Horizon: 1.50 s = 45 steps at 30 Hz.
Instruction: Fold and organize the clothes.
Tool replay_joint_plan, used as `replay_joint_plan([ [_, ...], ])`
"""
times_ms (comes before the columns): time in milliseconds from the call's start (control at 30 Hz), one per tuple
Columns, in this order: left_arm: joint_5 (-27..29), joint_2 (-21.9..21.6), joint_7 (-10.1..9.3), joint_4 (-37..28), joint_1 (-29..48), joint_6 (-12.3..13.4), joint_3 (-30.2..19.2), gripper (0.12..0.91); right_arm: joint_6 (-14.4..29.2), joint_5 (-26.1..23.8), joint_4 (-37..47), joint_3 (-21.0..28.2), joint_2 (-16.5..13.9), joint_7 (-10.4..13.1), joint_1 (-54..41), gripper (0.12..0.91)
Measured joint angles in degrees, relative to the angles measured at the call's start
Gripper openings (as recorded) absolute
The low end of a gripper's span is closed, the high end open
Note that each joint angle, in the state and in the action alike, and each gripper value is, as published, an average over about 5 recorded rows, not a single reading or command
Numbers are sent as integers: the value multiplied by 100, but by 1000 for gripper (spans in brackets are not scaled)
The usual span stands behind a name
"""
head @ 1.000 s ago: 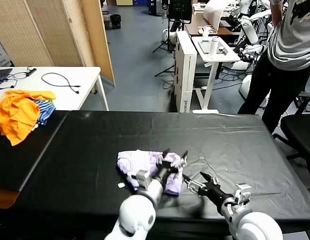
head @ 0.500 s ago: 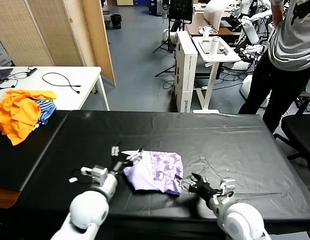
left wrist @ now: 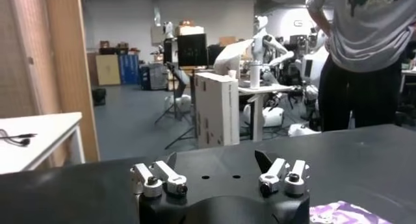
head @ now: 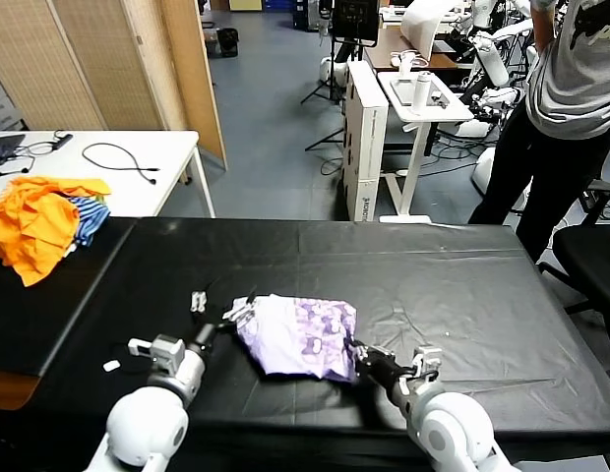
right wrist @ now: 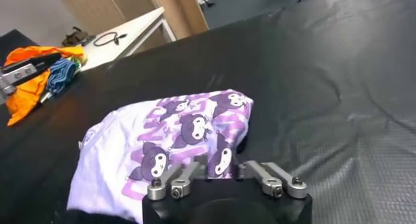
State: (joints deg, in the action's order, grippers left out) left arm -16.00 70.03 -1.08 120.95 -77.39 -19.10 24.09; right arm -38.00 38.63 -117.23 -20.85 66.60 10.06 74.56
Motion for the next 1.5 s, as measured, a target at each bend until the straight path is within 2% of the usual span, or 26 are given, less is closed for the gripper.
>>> replay_joint_plan([
  [133, -1, 7, 2, 11, -93, 60, 104, 907, -94, -323, 90, -467, -196, 144, 25, 150],
  [433, 44, 105, -3, 58, -185, 99, 140, 907, -248, -629, 19, -962, -235, 935, 189, 150],
  [533, 83, 162, -2, 37, -238, 138, 144, 907, -208, -721, 45, -1061, -198, 1018, 219, 150],
  [633, 118, 223, 1, 7, -271, 168, 127, 907, -201, -723, 76, -1157, -187, 1005, 226, 150],
  [700, 135, 261, 5, -11, -286, 182, 113, 907, -254, -706, 77, -1219, -201, 912, 236, 152],
  [800, 150, 307, 12, -35, -308, 200, 101, 907, -374, -785, 29, -1333, -249, 672, 278, 222],
  [900, 152, 326, 17, -40, -322, 213, 99, 907, -418, -1003, -111, -1501, -349, 389, 370, 388],
  [1033, 147, 328, 20, -39, -315, 217, 99, 907, -419, -1414, -444, -1754, -570, 26, 586, 652],
  [1167, 143, 336, 17, -17, -302, 204, 97, 907, -414, -2109, -984, -1904, -867, -445, 1014, 852],
  [1233, 147, 340, 11, -9, -293, 193, 86, 907, -272, -2724, -1276, -1886, -1058, -760, 1271, 893],
  [1333, 171, 343, -4, -2, -276, 176, 46, 907, 309, -3781, -1590, -1752, -1418, -1186, 1543, 905],
  [1500, 234, 385, -39, 46, -283, 156, 3, 907, 1388, -5149, -1735, -1332, -2061, -1620, 1622, 907],
])
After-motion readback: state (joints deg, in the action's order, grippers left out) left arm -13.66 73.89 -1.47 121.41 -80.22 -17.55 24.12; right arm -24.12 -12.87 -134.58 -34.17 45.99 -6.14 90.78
